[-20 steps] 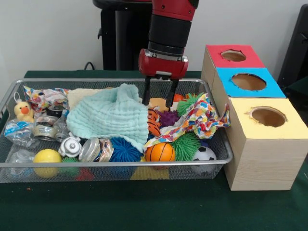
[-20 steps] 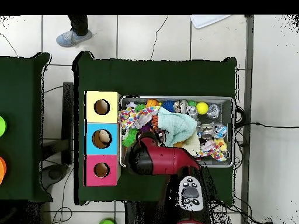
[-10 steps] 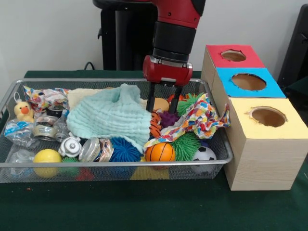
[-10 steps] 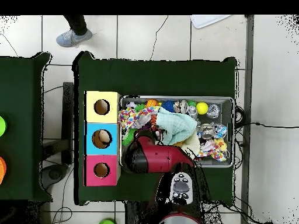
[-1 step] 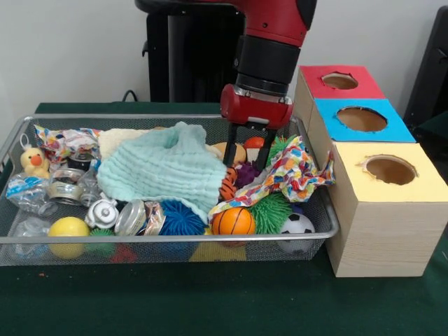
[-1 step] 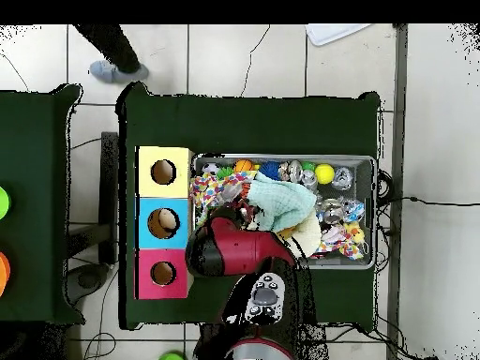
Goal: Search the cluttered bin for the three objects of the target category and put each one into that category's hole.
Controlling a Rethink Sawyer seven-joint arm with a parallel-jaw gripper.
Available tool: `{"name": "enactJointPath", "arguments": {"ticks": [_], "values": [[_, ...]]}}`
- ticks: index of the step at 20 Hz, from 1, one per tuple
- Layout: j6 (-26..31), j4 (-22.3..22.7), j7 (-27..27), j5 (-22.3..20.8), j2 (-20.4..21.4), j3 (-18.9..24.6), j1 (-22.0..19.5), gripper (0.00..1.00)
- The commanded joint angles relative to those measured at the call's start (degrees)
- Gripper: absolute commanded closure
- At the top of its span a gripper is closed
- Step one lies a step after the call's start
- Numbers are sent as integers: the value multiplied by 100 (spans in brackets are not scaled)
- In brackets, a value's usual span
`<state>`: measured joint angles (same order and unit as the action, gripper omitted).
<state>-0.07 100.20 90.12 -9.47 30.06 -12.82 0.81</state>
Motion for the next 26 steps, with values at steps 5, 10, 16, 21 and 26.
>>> {"name": "enactJointPath", "arguments": {"ticks": [5,10,16,21,26], "values": [[-52,-485,1112,475,-350,-117,314,0],[-96,-592,991,454,-417,-141,281,0],[-323,-681,841,203,-529,-81,46,0],[-339,-781,650,-28,-501,-3,-135,0],[-326,-841,481,-233,-469,79,-282,0]]}}
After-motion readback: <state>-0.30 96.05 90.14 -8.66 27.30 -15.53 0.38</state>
